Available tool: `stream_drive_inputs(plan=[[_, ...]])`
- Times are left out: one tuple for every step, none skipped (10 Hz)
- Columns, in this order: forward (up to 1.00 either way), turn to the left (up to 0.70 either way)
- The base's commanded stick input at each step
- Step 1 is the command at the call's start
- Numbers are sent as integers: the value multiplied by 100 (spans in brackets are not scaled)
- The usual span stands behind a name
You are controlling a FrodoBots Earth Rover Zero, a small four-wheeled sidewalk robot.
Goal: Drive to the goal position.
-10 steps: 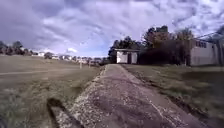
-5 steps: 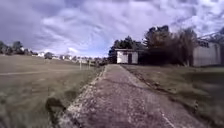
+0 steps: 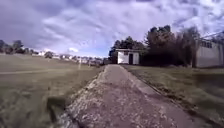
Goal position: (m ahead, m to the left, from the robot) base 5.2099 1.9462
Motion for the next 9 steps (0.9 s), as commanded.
stream_drive_inputs(plan=[[100,0],[100,0],[100,0],[100,0],[100,0],[100,0],[100,0],[100,0],[100,0]])
